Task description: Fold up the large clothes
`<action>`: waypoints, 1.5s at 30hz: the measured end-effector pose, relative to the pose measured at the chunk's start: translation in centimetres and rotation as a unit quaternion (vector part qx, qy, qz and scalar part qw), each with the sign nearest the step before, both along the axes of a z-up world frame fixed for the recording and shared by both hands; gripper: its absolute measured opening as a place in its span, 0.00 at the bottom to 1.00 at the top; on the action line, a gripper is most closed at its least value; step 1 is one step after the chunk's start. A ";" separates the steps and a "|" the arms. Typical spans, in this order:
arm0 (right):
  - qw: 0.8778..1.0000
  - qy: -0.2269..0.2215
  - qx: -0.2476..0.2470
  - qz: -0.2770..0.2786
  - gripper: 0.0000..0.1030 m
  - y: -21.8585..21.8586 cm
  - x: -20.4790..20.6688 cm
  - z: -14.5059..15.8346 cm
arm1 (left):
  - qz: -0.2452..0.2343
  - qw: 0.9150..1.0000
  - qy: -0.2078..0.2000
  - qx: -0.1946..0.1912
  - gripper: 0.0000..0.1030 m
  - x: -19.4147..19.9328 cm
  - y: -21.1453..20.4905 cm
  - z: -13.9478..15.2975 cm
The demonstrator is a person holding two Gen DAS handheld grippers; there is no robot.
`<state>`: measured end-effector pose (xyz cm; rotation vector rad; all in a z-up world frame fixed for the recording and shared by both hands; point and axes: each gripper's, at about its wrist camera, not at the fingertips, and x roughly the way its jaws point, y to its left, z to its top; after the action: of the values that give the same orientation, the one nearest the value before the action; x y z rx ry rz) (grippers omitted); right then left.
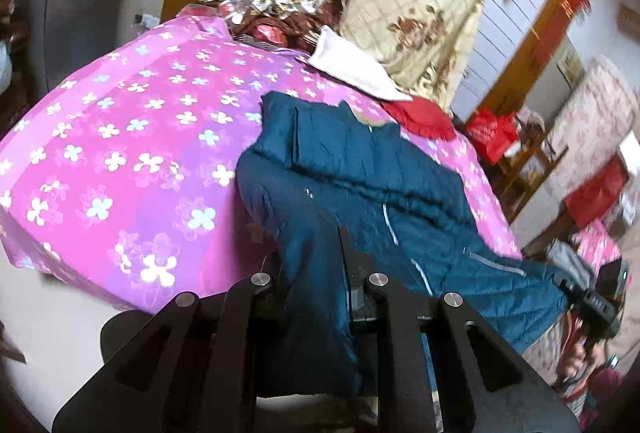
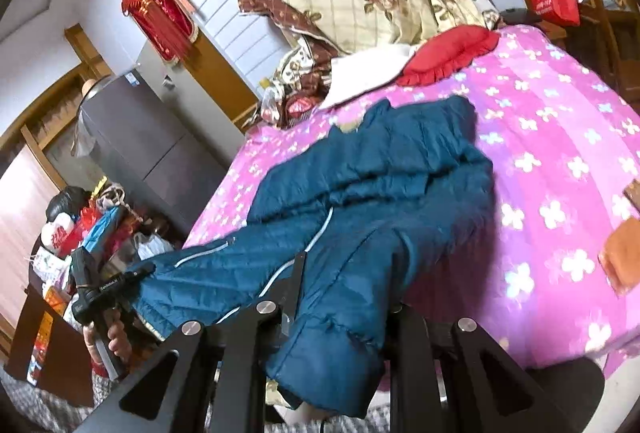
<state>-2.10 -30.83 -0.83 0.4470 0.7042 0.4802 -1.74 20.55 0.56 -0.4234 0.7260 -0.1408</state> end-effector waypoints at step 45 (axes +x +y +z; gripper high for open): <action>0.982 0.120 0.020 -0.142 0.52 -1.1 43.7 -6.5 | 0.107 0.986 0.110 0.063 0.33 44.3 -1.9 -7.2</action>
<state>41.61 -31.91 -7.34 0.6405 0.8474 0.1731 42.55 18.69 -6.68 -0.3974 0.8961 0.1554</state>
